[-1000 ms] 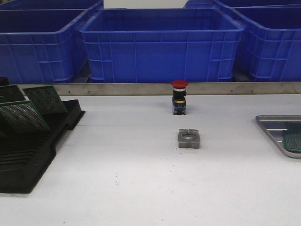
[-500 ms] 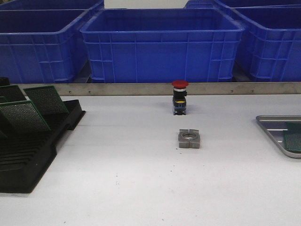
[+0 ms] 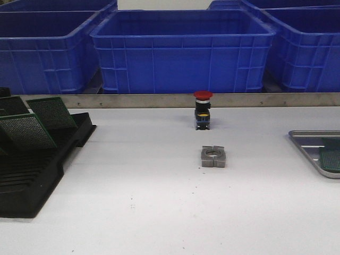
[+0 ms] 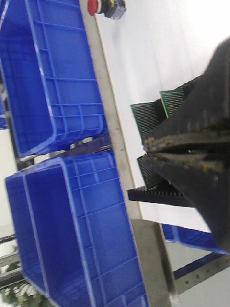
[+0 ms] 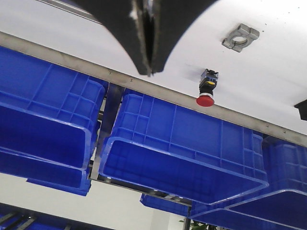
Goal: Place circuit board on tray
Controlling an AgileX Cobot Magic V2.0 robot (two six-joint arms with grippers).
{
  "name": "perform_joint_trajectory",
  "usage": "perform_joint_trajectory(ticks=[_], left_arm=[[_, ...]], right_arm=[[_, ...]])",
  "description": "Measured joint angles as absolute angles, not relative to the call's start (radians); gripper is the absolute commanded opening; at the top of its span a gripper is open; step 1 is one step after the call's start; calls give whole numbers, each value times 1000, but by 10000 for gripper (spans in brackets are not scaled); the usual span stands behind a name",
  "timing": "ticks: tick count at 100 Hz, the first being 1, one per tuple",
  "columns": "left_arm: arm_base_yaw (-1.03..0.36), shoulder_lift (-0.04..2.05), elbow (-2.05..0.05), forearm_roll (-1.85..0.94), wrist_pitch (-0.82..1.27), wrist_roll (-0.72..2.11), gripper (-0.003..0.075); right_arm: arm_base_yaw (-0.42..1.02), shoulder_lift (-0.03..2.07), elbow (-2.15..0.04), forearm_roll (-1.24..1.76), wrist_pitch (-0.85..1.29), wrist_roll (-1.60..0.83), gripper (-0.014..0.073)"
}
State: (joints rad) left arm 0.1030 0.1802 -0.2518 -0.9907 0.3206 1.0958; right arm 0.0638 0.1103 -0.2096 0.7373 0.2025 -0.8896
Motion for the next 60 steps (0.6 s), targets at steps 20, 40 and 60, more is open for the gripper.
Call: perform_joint_trajectory(ticks=[20,40,60], left_arm=[[103,82,-239,-991,322,1096,-17],[103,80,-237,-991,322,1096,-17],[103,80,-236,-991,322,1096,-17]], right_arm=[[64,82,-205,737,220,-890,-60],[64,82,-205,737,220,-890,-60],[64,82,-205,737,220,-892,-60]])
